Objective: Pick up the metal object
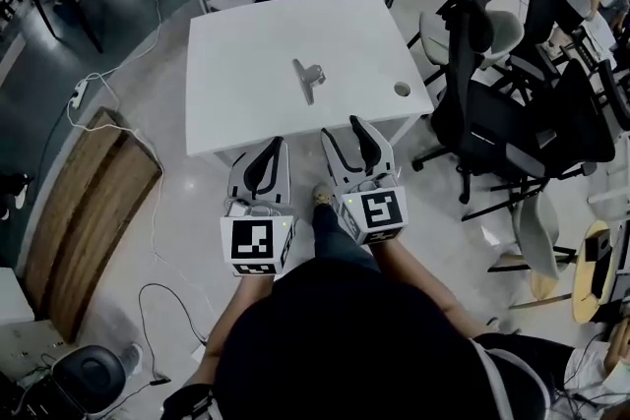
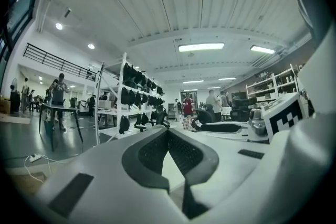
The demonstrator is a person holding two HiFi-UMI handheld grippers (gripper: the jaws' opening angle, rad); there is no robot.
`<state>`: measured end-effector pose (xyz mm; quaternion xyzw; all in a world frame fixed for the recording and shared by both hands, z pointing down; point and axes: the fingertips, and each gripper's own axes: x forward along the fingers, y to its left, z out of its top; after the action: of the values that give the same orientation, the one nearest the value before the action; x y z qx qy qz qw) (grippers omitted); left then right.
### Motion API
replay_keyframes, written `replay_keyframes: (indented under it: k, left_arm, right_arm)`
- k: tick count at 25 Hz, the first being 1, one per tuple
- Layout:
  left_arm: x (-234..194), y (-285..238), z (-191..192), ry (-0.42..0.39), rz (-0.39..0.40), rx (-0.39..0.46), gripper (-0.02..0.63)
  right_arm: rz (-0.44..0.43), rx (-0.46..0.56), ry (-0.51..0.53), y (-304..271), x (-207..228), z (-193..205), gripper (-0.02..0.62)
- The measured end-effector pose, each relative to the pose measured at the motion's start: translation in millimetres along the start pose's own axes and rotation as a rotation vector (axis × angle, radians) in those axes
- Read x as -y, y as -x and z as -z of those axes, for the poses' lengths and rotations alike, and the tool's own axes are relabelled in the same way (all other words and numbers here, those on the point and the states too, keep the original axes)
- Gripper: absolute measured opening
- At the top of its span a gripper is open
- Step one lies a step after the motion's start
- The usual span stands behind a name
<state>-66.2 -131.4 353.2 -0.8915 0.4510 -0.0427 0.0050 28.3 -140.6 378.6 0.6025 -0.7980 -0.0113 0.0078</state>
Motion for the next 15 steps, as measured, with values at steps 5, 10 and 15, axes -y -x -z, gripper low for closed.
replay_keyframes:
  k: [5,10,15]
  left_arm:
    - [-20.4,-75.7,-4.4,-0.005,-0.005,-0.010,0.021]
    - [-43.8,-149.2,-3.0,0.004,-0.022,-0.033,0.021]
    - [-71.4,-208.6,11.4,0.004,-0.053,-0.059,0.021]
  right_arm:
    - [-0.015,-0.027,0.008,-66.1,47.6,8.1,0.206]
    - [-0.046,-0.057,0.017,-135.5,89.5,28.3,0.204]
    - [-0.096,-0.134,0.013,-197.9,114.1,71.0,0.204]
